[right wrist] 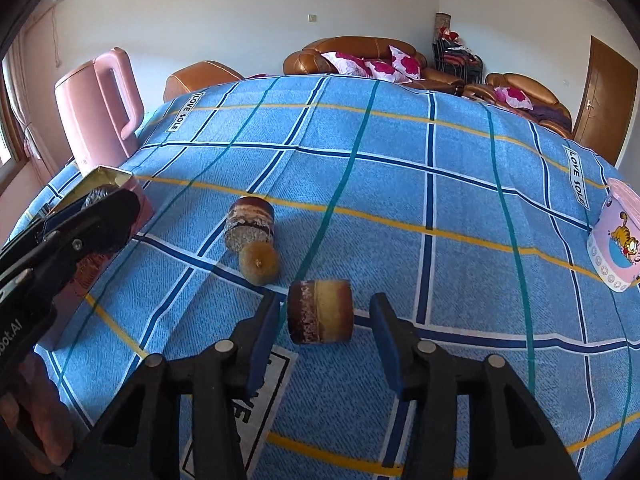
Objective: Organize fruits
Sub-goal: 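Lift the cake roll with the right tool while the left tool lifts the dark brown fruit, then carry the cake roll and dark brown fruit with both tools over the tin, then open the left tool to drop the dark fruit while the right tool drops the cake roll, then grasp a round brown fruit with the right tool while the left tool approaches a wrapped cake, then grasp the wrapped brown cake with the left tool, then lift the wrapped cake with the left tool while the right tool lifts the brown fruit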
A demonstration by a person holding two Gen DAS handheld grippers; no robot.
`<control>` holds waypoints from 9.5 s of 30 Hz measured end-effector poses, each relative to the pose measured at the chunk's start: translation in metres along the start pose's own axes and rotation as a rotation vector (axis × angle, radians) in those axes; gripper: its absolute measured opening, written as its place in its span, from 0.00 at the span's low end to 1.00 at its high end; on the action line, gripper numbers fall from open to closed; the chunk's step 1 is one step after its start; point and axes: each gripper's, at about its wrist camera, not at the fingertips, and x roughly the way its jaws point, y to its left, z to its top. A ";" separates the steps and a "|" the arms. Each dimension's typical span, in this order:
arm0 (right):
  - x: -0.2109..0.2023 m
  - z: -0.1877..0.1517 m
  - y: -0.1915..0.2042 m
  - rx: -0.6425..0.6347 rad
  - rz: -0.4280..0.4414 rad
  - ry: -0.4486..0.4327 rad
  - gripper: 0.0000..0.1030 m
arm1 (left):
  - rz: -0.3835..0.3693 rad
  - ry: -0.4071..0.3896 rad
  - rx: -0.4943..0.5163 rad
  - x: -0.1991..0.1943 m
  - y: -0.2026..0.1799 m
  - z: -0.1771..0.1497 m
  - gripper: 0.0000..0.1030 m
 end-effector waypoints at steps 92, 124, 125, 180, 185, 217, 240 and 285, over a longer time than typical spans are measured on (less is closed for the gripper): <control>-0.005 0.041 0.209 -0.291 0.298 -0.215 0.31 | 0.235 0.089 -0.137 -0.036 0.175 -0.011 0.36; -0.019 0.042 0.181 -0.221 0.291 -0.240 0.59 | 0.241 0.005 -0.195 -0.061 0.175 -0.001 0.94; -0.020 0.041 0.176 -0.224 0.276 -0.238 0.59 | 0.237 0.001 -0.189 -0.063 0.171 0.001 0.94; -0.008 0.016 -0.036 0.166 -0.032 -0.109 0.26 | -0.048 0.304 0.059 0.088 -0.016 0.019 0.81; -0.009 0.016 -0.036 0.172 -0.024 -0.123 0.26 | -0.077 0.333 0.078 0.101 -0.028 0.016 0.77; -0.019 0.012 -0.035 0.159 0.031 -0.186 0.27 | -0.120 0.270 0.023 0.093 -0.012 0.018 0.44; -0.039 0.007 -0.025 0.102 0.043 -0.290 0.27 | -0.076 0.142 0.041 0.071 -0.015 0.023 0.44; -0.068 -0.004 -0.015 0.064 -0.003 -0.447 0.27 | -0.026 -0.079 0.103 0.027 -0.025 0.022 0.44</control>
